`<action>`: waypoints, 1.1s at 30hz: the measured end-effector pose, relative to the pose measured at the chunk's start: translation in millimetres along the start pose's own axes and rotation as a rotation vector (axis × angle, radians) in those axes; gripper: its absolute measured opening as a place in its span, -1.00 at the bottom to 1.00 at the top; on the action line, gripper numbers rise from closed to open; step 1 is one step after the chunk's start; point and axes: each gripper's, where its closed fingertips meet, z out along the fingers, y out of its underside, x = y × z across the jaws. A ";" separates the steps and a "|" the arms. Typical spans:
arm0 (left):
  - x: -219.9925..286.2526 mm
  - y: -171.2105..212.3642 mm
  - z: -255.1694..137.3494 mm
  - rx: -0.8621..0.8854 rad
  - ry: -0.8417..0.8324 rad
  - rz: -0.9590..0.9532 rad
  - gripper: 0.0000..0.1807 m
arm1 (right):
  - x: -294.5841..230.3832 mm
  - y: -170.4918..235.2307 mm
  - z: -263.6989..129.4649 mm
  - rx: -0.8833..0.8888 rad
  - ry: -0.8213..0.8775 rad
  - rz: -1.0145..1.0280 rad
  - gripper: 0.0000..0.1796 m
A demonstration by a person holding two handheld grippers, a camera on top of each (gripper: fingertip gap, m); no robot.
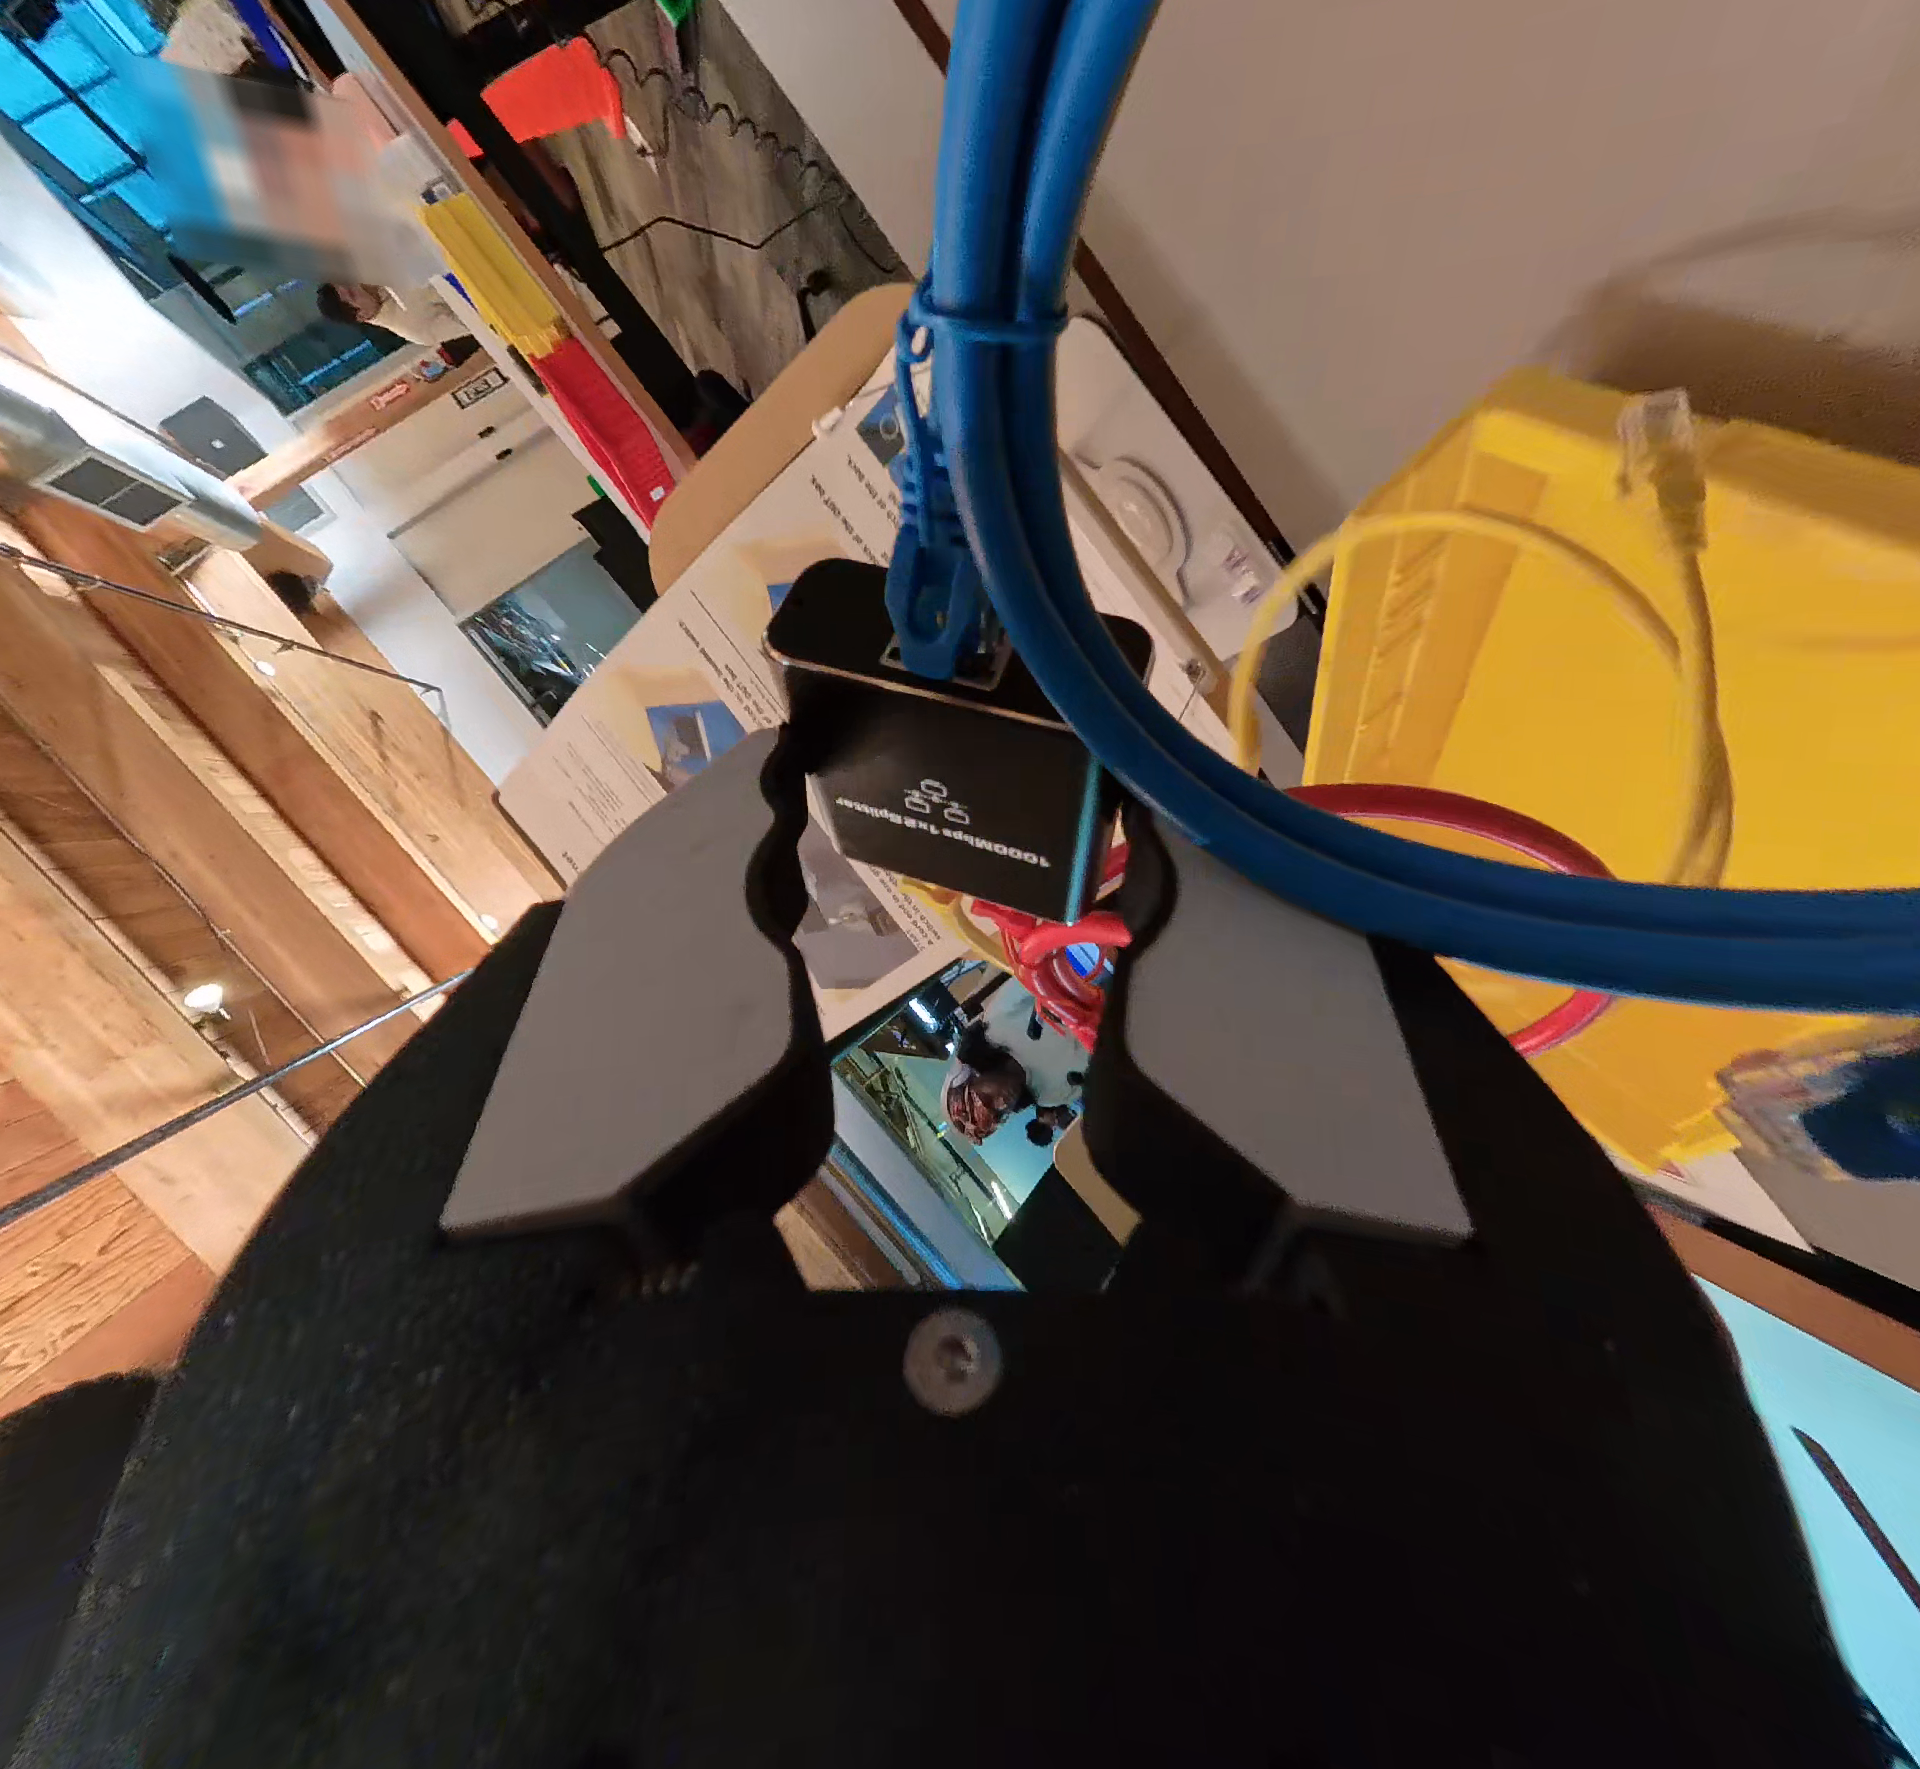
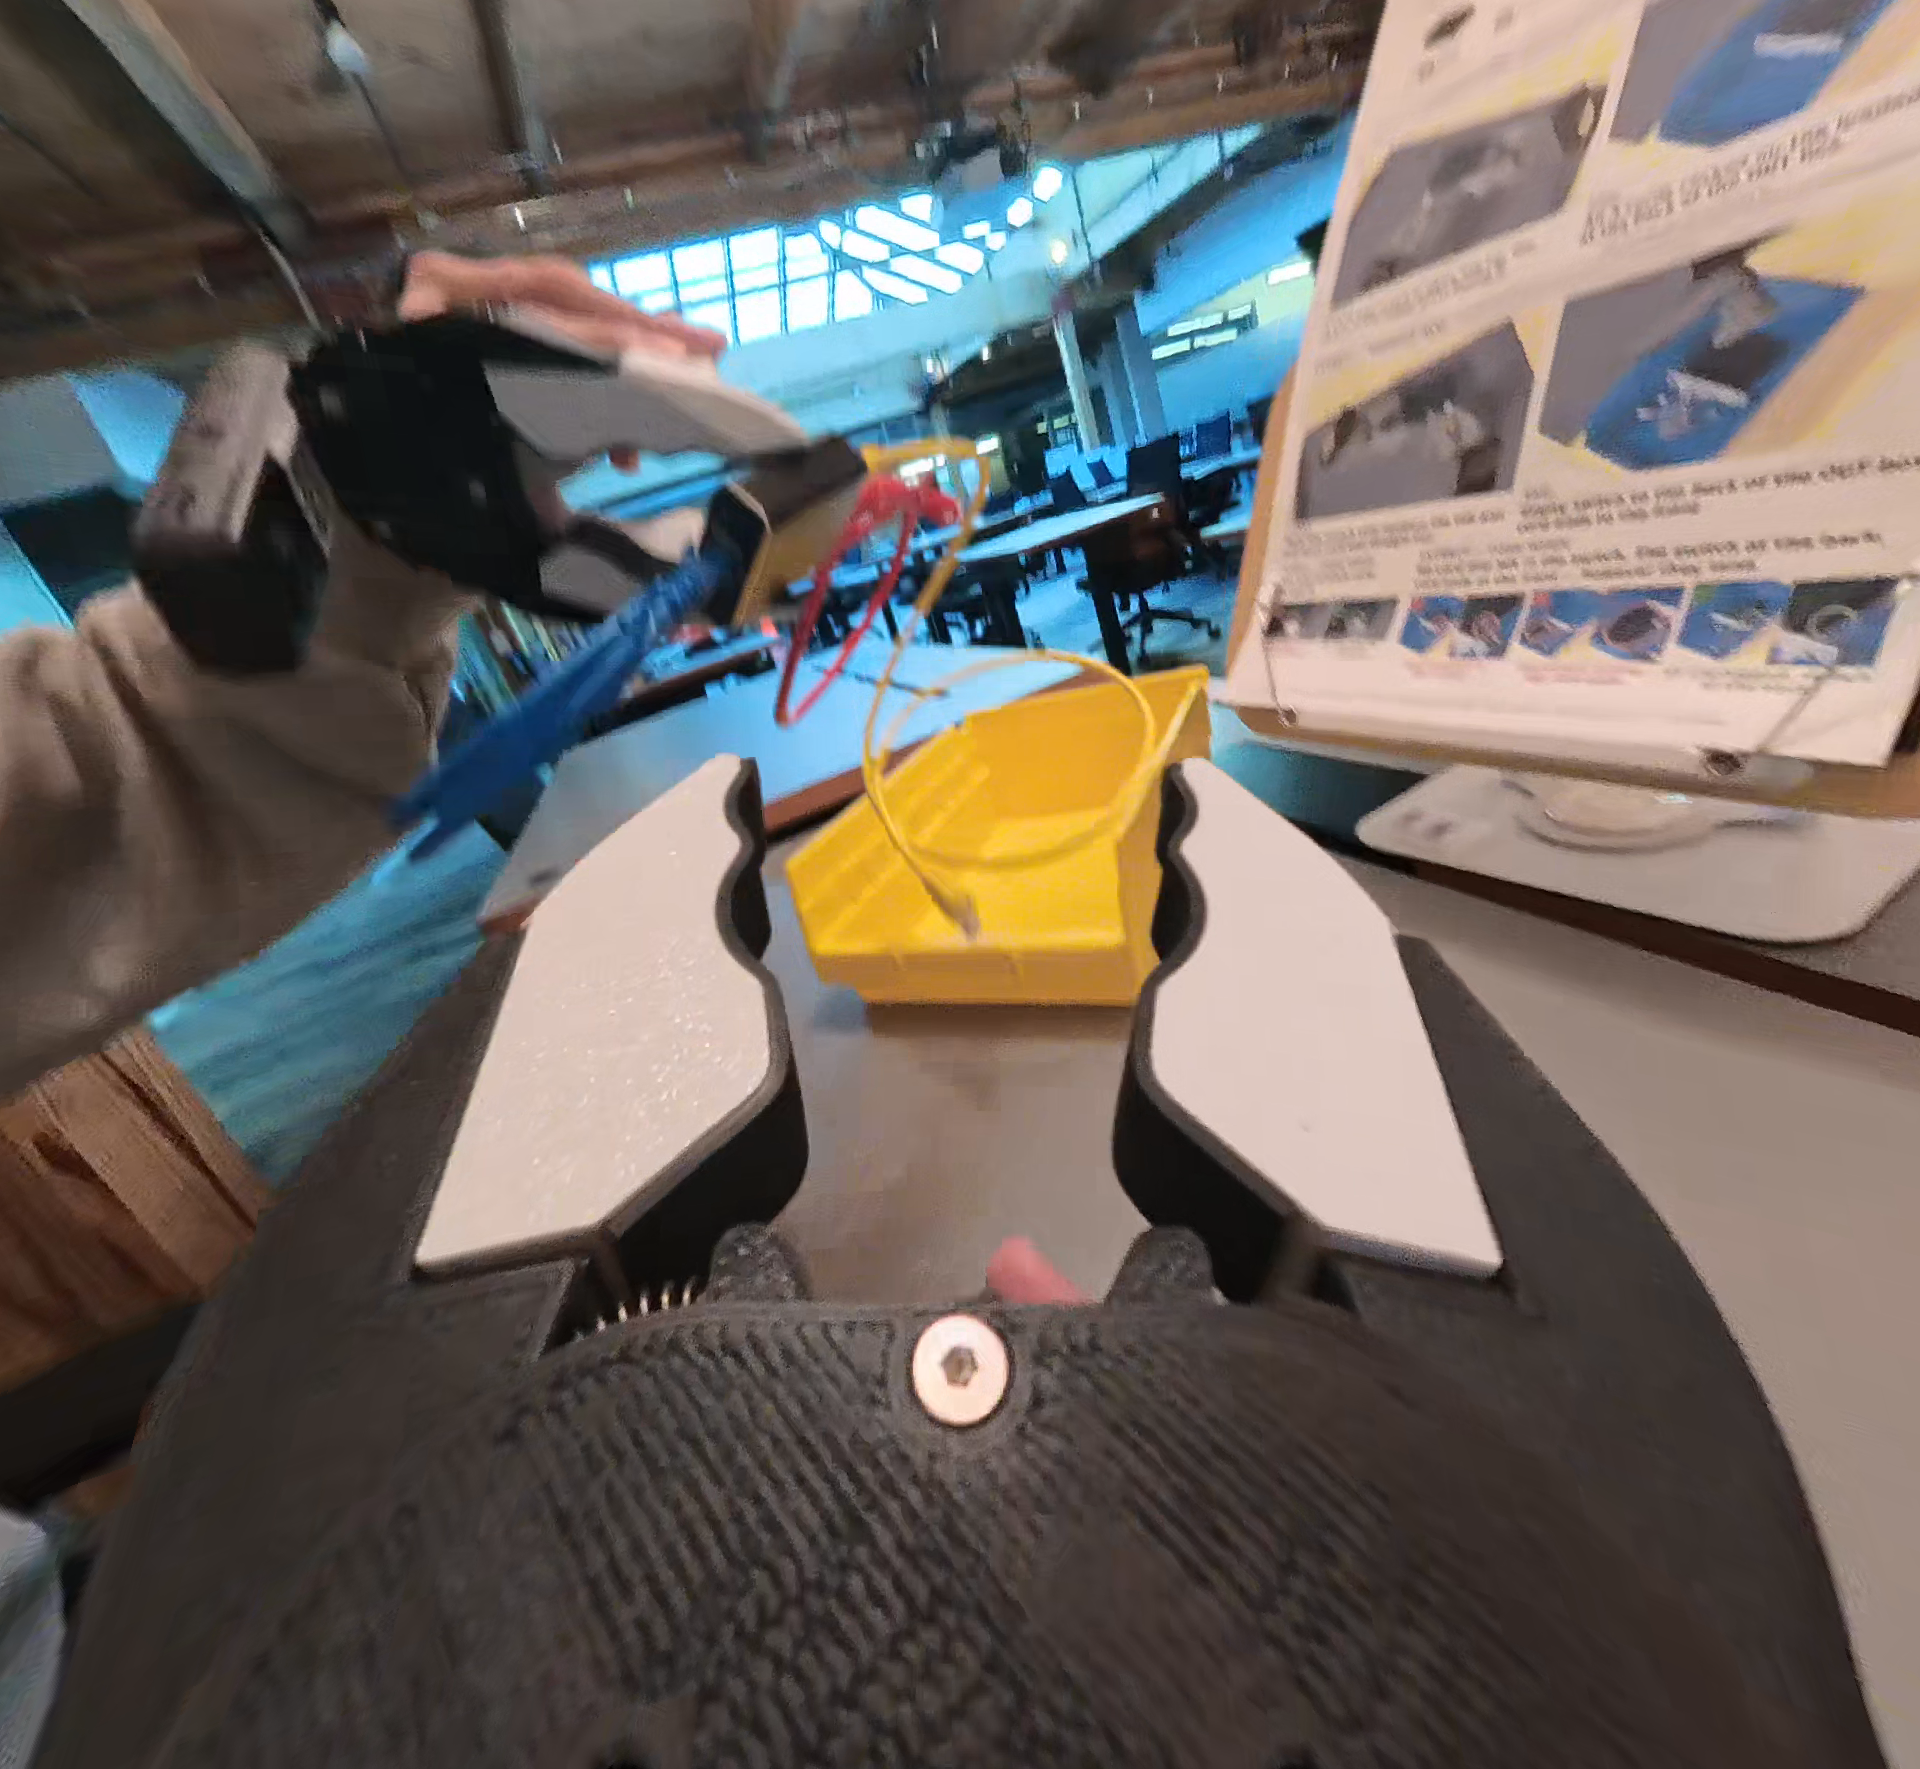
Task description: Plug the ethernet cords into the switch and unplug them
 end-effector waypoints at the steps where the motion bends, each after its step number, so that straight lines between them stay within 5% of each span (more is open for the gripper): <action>1: -2.5 -12.5 -3.5 -0.006 0.011 0.000 -0.36 | -10.6 -7.6 1.8 0.035 -0.006 0.015 -0.20; 10: -21.6 -129.9 -21.8 0.110 0.099 -0.032 -0.36 | -84.8 -2.5 17.7 -0.055 -0.148 0.056 -0.26; 15: -25.9 -135.3 -21.3 0.030 0.096 -0.008 -0.36 | -83.9 -6.9 11.4 -0.043 -0.154 0.140 -0.47; 21: -22.3 -125.9 -14.6 -0.169 0.077 0.066 -0.38 | -75.5 0.8 15.6 -0.065 -0.081 0.183 -0.50; 24: -24.0 -121.7 -15.9 -0.242 0.044 0.088 -0.55 | -72.4 0.4 15.1 -0.039 -0.076 0.199 -0.48; 33: -46.9 -126.6 -30.1 0.014 -0.151 -0.178 -0.54 | -74.0 -19.5 0.0 0.067 -0.338 0.223 -0.54</action>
